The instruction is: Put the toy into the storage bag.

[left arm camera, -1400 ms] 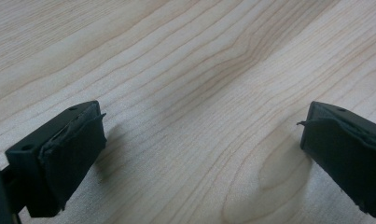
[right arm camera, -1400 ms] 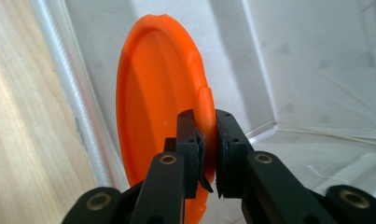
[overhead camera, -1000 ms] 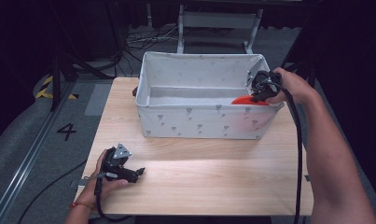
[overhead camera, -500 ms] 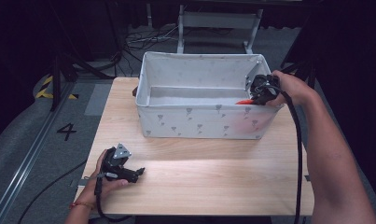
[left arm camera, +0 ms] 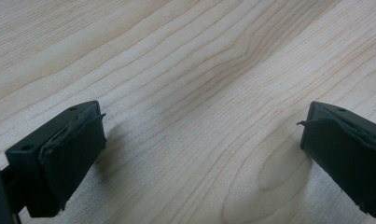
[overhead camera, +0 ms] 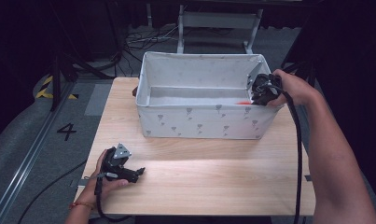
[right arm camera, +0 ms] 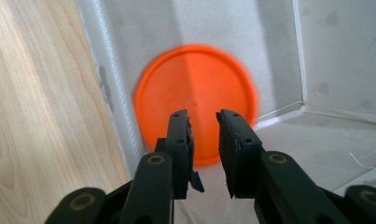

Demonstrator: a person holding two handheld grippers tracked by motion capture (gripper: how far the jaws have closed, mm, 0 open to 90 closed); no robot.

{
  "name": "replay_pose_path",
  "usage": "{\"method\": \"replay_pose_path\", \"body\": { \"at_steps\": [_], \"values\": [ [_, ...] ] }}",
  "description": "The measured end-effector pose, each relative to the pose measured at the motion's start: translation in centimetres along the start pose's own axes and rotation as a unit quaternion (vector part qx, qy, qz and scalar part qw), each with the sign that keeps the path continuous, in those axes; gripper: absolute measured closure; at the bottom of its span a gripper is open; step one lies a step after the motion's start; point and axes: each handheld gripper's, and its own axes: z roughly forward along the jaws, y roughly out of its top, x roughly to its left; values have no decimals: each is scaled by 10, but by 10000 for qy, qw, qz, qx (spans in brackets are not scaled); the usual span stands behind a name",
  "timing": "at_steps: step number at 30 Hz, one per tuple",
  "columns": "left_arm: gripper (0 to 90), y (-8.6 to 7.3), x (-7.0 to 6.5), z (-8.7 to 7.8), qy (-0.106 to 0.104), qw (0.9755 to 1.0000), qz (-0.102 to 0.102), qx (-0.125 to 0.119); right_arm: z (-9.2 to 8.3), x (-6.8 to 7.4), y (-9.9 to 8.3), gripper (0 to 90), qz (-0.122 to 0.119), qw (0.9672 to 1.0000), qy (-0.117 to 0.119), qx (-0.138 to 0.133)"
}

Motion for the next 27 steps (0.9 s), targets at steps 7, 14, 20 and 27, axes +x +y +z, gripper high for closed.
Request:
{"method": "replay_pose_path", "body": {
  "at_steps": [7, 14, 20, 27],
  "values": [
    [2, 0, 0, 0, 0, 10000, -1, 0, -6, 4, -6, 675, 280, 9972, -199, -659],
    [2, 0, 0, 0, 0, 10000, -1, 0, -12, 4, -15, 586, 720, 9889, -509, -1195],
    [2, 0, 0, 0, 1, 10000, 1, 2, -20, 11, -22, 476, 1123, 9759, -750, -1716],
    [2, 0, 0, 0, 1, 10000, -1, 0, -34, 26, -30, 333, 1683, 9511, -897, -2429]
  ]
}}
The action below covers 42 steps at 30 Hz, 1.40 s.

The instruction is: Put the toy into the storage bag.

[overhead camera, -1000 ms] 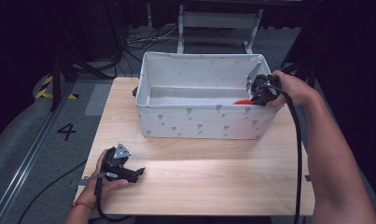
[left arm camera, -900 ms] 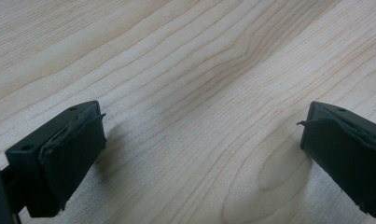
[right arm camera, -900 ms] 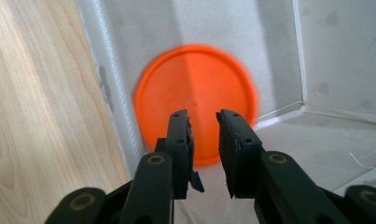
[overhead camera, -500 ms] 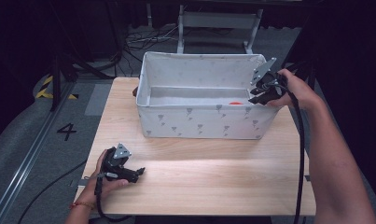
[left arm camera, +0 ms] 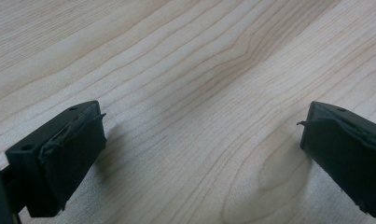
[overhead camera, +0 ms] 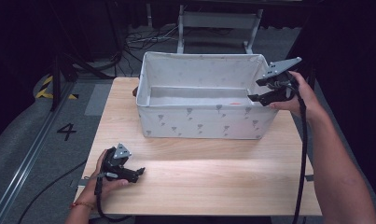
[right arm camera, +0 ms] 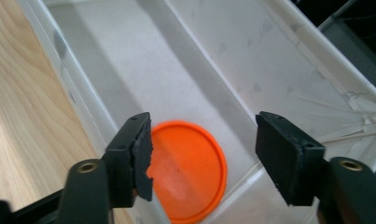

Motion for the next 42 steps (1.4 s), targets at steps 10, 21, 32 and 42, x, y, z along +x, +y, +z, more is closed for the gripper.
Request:
{"method": "replay_pose_path", "body": {
  "at_steps": [10, 21, 32, 42],
  "values": [
    [2, 0, 0, 0, 4, 10000, -4, -1, -25, 13, -13, 248, 492, 9972, -204, -530],
    [2, 0, 0, 0, 3, 10000, -5, 0, -48, 41, -27, 194, 564, 9927, -713, -790],
    [2, 0, 0, 0, -1, 10000, 14, 15, -60, 67, -53, 214, 454, 9915, -887, -842],
    [2, 0, 0, 0, 1, 10000, 12, 11, -60, 87, -85, 223, 353, 9917, -968, -774]
  ]
}}
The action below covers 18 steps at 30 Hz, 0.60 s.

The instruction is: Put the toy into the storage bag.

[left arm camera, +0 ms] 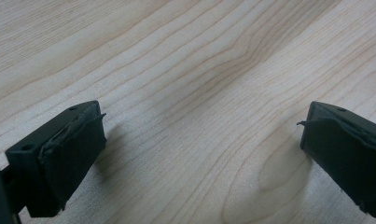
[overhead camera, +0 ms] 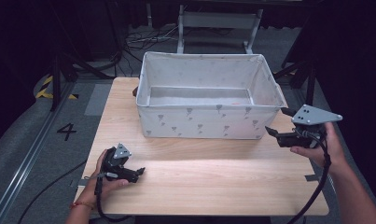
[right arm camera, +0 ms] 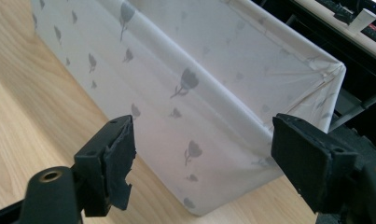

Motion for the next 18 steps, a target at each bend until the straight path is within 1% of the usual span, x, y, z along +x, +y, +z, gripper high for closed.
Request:
{"method": "replay_pose_path", "body": {
  "at_steps": [2, 4, 5, 8, 12, 13, 14, 15, 16, 18],
  "values": [
    [2, 0, 0, 0, 0, 10000, 0, 1, -1, 3, -7, 225, 25, 10000, -52, -2],
    [2, 0, 0, 0, 0, 10000, 1, 0, -2, 8, -16, 221, -45, 10000, -10, 26],
    [2, 0, 0, 0, 0, 10000, 1, 0, -2, 8, -16, 221, -45, 10000, -10, 26],
    [2, 0, 0, 0, 5, 10000, 0, -2, -2, 13, -26, 216, -133, 9997, -83, 159],
    [3, 0, 0, 0, 15, 10000, -7, -2, -2, 16, -41, 217, -100, 9996, -67, 251],
    [4, 0, -1, 0, 15, 10000, -18, 3, 0, 17, -49, 221, -45, 9995, -94, 284],
    [4, 0, -1, 0, 3, 10000, -34, 7, 0, 17, -49, 221, -45, 9995, -94, 284],
    [5, 0, -1, 0, 0, 10000, -47, 7, 2, 17, -57, 220, 26, 9995, -54, 324],
    [5, 0, -1, 0, 0, 10000, -47, 7, 2, 17, -57, 220, 26, 9995, -54, 324],
    [5, 0, -1, 0, -1, 10000, -47, 7, 5, 17, -67, 221, 115, 9991, -51, 399]
  ]
}}
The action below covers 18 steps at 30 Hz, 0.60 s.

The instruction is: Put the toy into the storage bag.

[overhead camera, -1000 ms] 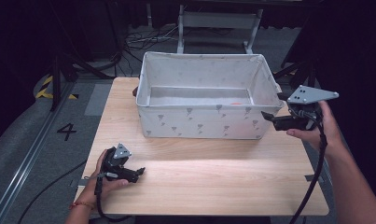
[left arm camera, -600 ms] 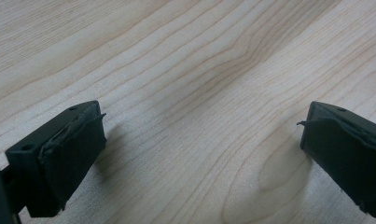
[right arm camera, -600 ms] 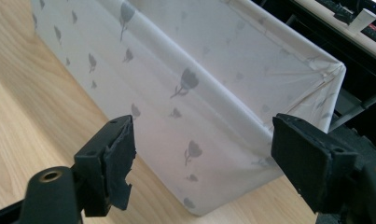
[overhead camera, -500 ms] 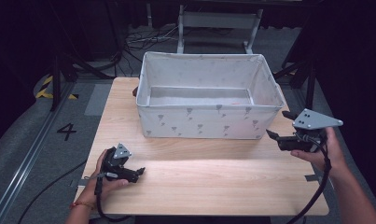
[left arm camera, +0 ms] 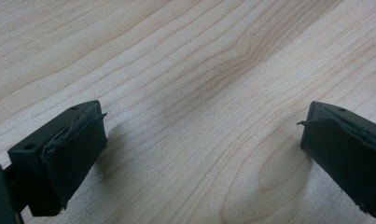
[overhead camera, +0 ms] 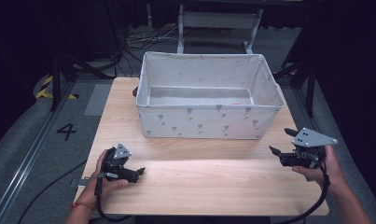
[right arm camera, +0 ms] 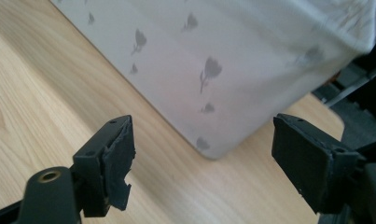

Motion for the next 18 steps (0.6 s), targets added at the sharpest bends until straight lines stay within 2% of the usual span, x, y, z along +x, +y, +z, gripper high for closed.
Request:
{"method": "replay_pose_path", "body": {
  "at_steps": [4, 10, 16, 18],
  "values": [
    [5, 0, 0, 0, 1, 10000, 0, -1, 9, 0, -19, 208, 95, 9999, 36, 136],
    [5, 0, 0, 0, 1, 10000, 0, 0, 25, 6, -44, 199, 37, 9989, 3, 474],
    [5, 0, 0, 0, 1, 10000, -1, 0, 35, 6, -66, 199, 292, 9977, 66, 616],
    [5, 0, 0, 0, 20, 10000, -14, -8, 41, 5, -78, 189, 481, 9963, 138, 697]
  ]
}}
